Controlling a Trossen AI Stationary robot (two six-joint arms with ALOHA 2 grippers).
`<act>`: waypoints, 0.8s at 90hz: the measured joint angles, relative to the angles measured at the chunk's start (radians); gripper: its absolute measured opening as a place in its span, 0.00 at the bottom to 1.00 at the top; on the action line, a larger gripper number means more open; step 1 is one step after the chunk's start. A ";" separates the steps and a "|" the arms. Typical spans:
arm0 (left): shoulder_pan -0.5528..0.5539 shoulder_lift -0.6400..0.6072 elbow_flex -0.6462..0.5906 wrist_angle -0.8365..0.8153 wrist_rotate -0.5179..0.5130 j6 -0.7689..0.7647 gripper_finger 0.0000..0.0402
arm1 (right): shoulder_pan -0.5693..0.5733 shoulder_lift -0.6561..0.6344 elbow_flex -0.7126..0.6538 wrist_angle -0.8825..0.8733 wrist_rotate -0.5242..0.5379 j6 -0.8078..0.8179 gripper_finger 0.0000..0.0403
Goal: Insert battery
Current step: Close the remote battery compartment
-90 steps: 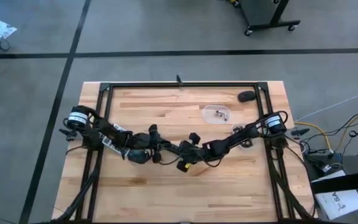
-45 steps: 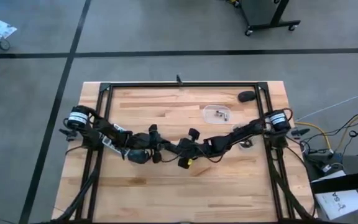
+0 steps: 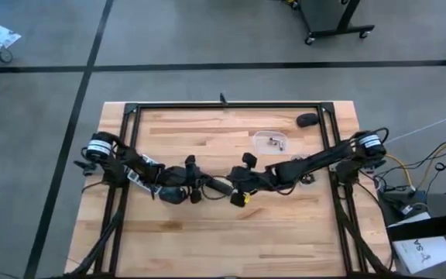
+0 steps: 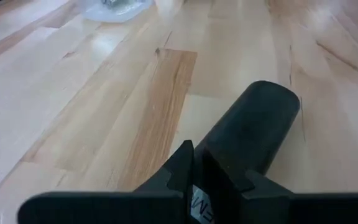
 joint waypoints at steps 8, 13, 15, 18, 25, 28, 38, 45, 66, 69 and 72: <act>0.000 0.000 0.000 0.001 -0.003 0.000 0.05 | 0.000 0.041 0.000 0.007 0.000 0.067 0.23; 0.000 0.000 0.000 0.002 -0.004 0.000 0.05 | -0.001 0.072 -0.001 0.006 0.001 0.102 0.29; 0.000 0.000 0.000 0.004 -0.004 0.000 0.05 | -0.001 0.084 -0.002 0.009 0.001 0.110 0.32; 0.000 0.000 0.000 0.005 -0.005 0.000 0.05 | -0.001 0.101 -0.002 0.018 0.000 0.111 0.35; 0.000 0.000 0.000 0.006 -0.007 0.000 0.05 | 0.005 0.146 -0.001 0.059 0.000 0.111 0.43; 0.001 0.000 0.000 0.006 -0.007 0.000 0.05 | 0.007 0.164 -0.001 0.073 0.000 0.109 0.46; 0.001 0.000 0.000 0.006 -0.009 0.000 0.05 | 0.013 0.214 -0.001 0.136 -0.001 0.103 0.55; 0.001 0.000 0.000 0.006 -0.010 0.000 0.05 | 0.013 0.237 -0.001 0.178 0.000 0.104 0.61; 0.002 -0.001 0.000 0.008 -0.007 0.000 0.05 | -0.003 0.288 -0.001 0.194 0.007 0.134 0.69; 0.002 -0.001 0.000 0.009 -0.005 0.000 0.05 | -0.005 0.295 -0.001 0.193 0.006 0.140 0.69; 0.002 -0.001 0.000 0.011 -0.004 0.000 0.05 | -0.007 0.307 -0.001 0.206 0.001 0.144 0.69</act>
